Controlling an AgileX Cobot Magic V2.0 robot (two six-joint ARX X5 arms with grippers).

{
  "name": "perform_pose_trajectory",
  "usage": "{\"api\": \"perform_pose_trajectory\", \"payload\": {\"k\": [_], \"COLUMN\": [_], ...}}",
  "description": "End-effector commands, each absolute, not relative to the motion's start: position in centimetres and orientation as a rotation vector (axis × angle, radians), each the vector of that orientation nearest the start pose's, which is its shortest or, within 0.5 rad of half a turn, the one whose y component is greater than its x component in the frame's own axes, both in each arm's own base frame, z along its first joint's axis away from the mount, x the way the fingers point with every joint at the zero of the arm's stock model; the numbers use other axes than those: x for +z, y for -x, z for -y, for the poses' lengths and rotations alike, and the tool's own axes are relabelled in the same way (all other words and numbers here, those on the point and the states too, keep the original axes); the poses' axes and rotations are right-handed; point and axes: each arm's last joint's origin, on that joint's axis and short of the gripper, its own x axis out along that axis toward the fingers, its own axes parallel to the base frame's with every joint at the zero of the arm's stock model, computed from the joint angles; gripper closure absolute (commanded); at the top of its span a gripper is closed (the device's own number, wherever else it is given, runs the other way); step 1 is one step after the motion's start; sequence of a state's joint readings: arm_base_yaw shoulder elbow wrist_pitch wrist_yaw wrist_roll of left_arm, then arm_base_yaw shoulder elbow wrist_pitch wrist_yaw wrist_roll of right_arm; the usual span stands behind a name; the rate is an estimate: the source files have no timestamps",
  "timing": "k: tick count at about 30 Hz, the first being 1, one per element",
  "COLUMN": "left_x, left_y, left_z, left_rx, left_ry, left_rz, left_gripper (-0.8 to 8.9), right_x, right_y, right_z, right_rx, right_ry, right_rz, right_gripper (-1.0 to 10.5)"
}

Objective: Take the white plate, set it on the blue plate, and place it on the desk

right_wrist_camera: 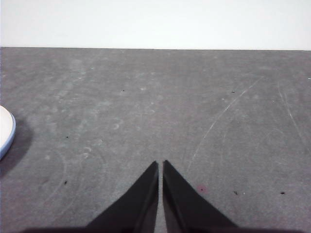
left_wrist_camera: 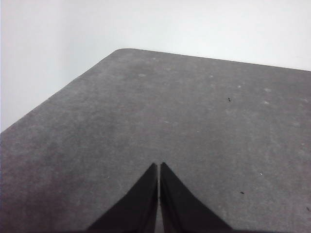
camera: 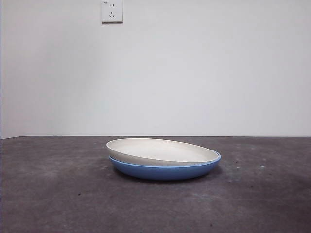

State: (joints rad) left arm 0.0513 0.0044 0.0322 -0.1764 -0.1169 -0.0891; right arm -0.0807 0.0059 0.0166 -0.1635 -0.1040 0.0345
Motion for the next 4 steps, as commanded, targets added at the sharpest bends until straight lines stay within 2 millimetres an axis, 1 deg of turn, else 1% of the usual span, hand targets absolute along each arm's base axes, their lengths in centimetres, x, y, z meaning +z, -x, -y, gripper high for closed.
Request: {"api": "perform_pose_trajectory", "payload": {"k": [1, 4], "left_x": [15.00, 15.00], "left_y": [-9.52, -9.52], "left_z": [-0.86, -0.86], "left_rx": [0.180, 0.180], "left_ry": [0.085, 0.085], "left_rz": [-0.164, -0.164], "left_gripper": [8.04, 8.04], "right_x": [15.20, 15.20], "right_y": [-9.59, -9.59], "right_z": [0.49, 0.49], "right_rx": [0.018, 0.017], "right_ry": [-0.062, -0.062], "right_rz": [-0.148, -0.148], "right_gripper": [9.4, 9.4]}}
